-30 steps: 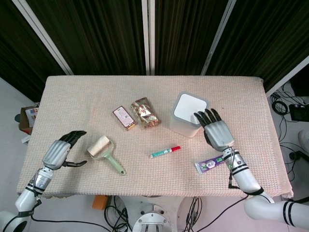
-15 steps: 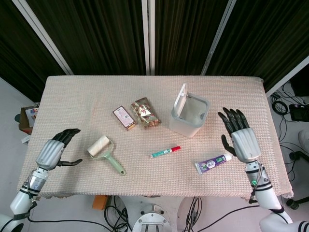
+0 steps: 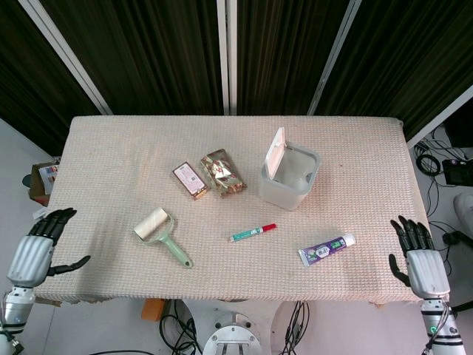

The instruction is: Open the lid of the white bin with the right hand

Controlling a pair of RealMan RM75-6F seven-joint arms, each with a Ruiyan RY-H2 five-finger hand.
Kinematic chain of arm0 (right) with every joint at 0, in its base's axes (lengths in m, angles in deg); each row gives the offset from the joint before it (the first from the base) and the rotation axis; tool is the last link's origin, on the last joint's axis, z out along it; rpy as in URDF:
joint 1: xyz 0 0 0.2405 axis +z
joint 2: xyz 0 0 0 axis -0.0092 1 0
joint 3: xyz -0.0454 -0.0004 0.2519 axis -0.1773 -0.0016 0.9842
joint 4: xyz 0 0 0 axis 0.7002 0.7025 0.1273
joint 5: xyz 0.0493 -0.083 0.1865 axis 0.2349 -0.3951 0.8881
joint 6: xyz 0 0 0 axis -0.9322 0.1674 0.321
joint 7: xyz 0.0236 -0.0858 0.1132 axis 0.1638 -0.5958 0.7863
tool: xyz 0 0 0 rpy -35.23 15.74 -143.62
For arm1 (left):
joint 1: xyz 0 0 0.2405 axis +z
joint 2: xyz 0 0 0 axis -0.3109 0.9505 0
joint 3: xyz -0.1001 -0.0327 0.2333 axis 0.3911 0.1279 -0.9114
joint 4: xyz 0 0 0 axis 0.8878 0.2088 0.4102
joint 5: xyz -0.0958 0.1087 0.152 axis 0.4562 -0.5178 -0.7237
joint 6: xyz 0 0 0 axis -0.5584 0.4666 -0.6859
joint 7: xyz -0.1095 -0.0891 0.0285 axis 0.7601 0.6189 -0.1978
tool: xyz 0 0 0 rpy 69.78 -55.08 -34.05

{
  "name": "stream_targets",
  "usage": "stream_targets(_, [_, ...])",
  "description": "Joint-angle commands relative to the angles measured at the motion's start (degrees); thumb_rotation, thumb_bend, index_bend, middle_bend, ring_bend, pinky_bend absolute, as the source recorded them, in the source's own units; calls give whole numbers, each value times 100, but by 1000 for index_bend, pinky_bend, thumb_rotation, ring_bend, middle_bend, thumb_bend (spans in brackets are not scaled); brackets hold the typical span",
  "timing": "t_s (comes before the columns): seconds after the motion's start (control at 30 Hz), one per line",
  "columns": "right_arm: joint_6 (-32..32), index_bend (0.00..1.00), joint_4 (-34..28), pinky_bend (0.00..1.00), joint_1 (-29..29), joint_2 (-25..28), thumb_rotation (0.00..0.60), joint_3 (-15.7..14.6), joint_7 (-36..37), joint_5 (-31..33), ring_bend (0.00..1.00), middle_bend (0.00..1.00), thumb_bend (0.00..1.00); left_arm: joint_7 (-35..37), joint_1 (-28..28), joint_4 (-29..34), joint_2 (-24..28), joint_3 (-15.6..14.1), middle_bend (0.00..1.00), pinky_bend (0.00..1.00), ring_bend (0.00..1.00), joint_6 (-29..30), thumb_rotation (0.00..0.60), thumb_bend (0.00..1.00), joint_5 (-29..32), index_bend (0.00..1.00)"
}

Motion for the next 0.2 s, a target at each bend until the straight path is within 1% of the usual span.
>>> stream_targets(0.03, [-104,0,185,0,-220,-130,600,35,322,123,0,0,389,99,165,-141,-19,1,113,225,108,81,423,126,116,112])
stream_targets(0.2, [-197,0,283,0,-325,-176,600,185,418,135,0,0,403,142,203,-254,-31,-18,113,224,108,21,425,126,51,112])
